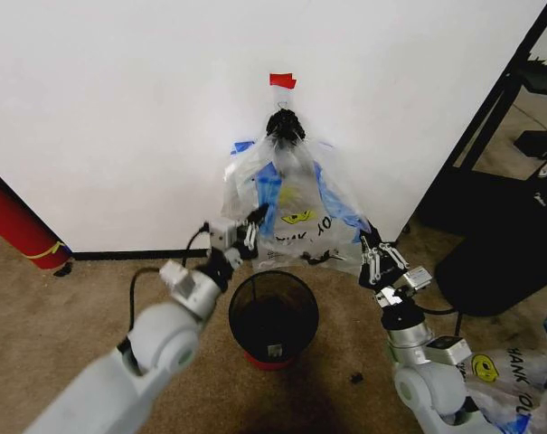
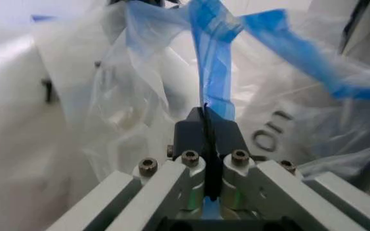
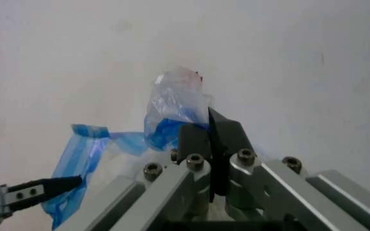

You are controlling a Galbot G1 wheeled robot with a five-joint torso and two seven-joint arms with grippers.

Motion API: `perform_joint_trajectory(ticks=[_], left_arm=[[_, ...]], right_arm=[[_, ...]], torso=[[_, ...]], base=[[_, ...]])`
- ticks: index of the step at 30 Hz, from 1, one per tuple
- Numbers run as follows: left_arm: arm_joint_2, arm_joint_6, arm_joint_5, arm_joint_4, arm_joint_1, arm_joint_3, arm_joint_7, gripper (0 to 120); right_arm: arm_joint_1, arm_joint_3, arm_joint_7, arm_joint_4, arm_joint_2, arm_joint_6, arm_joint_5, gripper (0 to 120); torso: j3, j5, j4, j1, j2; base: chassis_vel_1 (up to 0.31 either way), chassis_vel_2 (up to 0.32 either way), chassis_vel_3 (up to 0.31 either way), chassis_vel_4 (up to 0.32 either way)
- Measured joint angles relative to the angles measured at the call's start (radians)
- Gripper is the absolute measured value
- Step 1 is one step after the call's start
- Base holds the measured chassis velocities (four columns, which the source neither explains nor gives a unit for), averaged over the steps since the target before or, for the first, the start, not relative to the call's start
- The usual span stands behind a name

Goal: Pick up the garbage bag from the wall and place it over the trash bin.

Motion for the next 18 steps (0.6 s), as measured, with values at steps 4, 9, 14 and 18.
perform_joint_trajectory(ticks=[4, 9, 14, 18], left_arm=[[-0.141, -0.055, 0.066, -0.020, 0.111, -0.022, 0.017, 0], [-0.177, -0.111, 0.124, -0.083, 0.200, -0.059, 0.017, 0], [-0.162, -0.170, 0.169, -0.136, 0.286, -0.103, 0.008, 0], [-0.140, -0.205, 0.201, -0.137, 0.338, -0.130, -0.009, 0]], right_arm=[[-0.031, 0.020, -0.034, 0.013, -0.051, -0.004, 0.010, 0], [-0.081, 0.048, -0.101, 0.035, -0.093, 0.003, 0.009, 0], [-0.159, 0.092, -0.173, 0.062, -0.108, 0.009, -0.017, 0], [-0.235, 0.132, -0.237, 0.076, -0.108, 0.034, -0.062, 0]], torso=[[0.000, 0.0000, -0.0002, 0.000, 0.000], [0.000, 0.0000, -0.0001, 0.000, 0.000], [0.000, 0.0000, -0.0002, 0.000, 0.000], [0.000, 0.0000, -0.0002, 0.000, 0.000]], base=[[0.000, 0.000, 0.000, 0.000], [0.000, 0.000, 0.000, 0.000], [0.000, 0.000, 0.000, 0.000], [0.000, 0.000, 0.000, 0.000]])
